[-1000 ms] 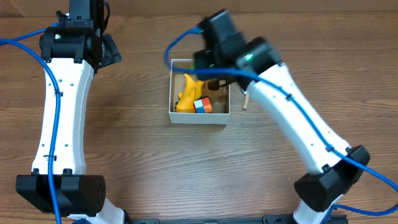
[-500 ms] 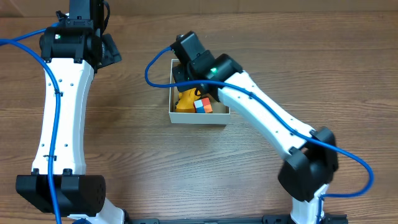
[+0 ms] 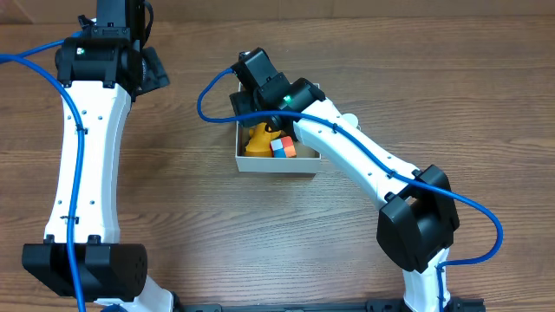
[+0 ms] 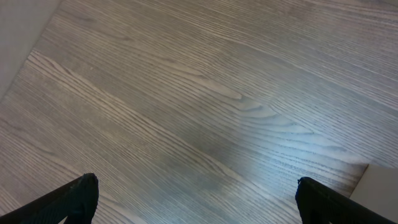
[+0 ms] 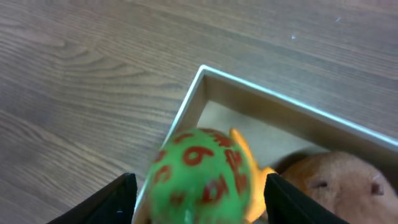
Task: Pack container
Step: 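Carry green ball left into the box and release, then move right gripper over the white rattle and lower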
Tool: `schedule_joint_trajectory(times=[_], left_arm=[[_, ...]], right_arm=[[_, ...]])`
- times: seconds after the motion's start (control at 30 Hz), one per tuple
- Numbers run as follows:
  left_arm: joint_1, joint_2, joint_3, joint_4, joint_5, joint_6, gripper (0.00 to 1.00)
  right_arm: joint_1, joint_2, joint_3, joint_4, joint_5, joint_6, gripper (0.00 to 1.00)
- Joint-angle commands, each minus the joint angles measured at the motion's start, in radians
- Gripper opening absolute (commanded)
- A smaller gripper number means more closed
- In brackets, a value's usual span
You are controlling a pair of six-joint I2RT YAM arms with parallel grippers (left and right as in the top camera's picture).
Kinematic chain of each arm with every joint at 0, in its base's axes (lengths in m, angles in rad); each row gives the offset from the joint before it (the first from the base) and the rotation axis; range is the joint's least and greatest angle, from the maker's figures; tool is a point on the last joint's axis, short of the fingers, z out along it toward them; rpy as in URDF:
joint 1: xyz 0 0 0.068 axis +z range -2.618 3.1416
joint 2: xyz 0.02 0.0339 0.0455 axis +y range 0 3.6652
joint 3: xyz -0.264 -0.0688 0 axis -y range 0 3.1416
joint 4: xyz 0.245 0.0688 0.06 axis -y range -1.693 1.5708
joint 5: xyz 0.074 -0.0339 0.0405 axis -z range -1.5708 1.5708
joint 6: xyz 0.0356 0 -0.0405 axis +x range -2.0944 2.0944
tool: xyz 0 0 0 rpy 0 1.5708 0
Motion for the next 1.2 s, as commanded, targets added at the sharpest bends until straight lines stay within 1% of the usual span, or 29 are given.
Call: schedule_joint_trajectory(times=[0.0, 0.07, 0.17, 0.2, 0.23, 0.33, 0.4, 0.5, 0.57, 0.7, 0.83, 1.0, 1.17], left_arm=[[0.004, 0.008, 0.008, -0.002, -0.02, 0.01, 1.0], [0.004, 0.008, 0.008, -0.002, -0.02, 0.01, 1.0], [0.004, 0.008, 0.008, -0.002, -0.02, 0.01, 1.0], [0.004, 0.008, 0.008, -0.002, -0.02, 0.01, 1.0], [0.004, 0.008, 0.008, -0.002, -0.02, 0.01, 1.0], [0.004, 0.008, 0.008, -0.002, -0.02, 0.01, 1.0], [0.004, 0.008, 0.008, -0.002, -0.02, 0.01, 1.0], [0.004, 0.008, 0.008, -0.002, -0.02, 0.01, 1.0], [0.004, 0.008, 0.008, -0.002, -0.02, 0.01, 1.0], [0.004, 0.008, 0.008, -0.002, -0.02, 0.01, 1.0], [0.004, 0.008, 0.008, -0.002, -0.02, 0.01, 1.0], [0.004, 0.008, 0.008, -0.002, -0.02, 0.01, 1.0], [0.004, 0.008, 0.008, -0.002, -0.02, 0.01, 1.0]], right_arm=[[-0.006, -0.025, 0.016, 0.004, 0.111, -0.002, 0.68], [-0.012, -0.057, 0.024, -0.006, 0.151, -0.002, 0.68], [-0.03, -0.114, 0.026, -0.038, 0.154, 0.008, 0.69], [-0.05, -0.146, 0.026, -0.068, 0.155, 0.034, 0.68], [-0.068, -0.166, 0.026, -0.093, 0.154, 0.063, 0.71], [-0.15, -0.219, 0.026, -0.204, 0.147, 0.179, 0.71], [-0.237, -0.227, 0.026, -0.324, 0.101, 0.23, 0.71], [-0.314, -0.214, 0.02, -0.409, 0.028, 0.243, 0.71], [-0.351, -0.209, 0.005, -0.43, 0.012, 0.243, 0.71], [-0.409, -0.209, -0.052, -0.421, 0.001, 0.27, 0.68], [-0.438, -0.209, -0.146, -0.371, -0.089, 0.27, 0.65], [-0.438, -0.209, -0.278, -0.304, -0.085, 0.32, 0.65], [-0.438, -0.209, -0.397, -0.24, -0.089, 0.322, 0.65]])
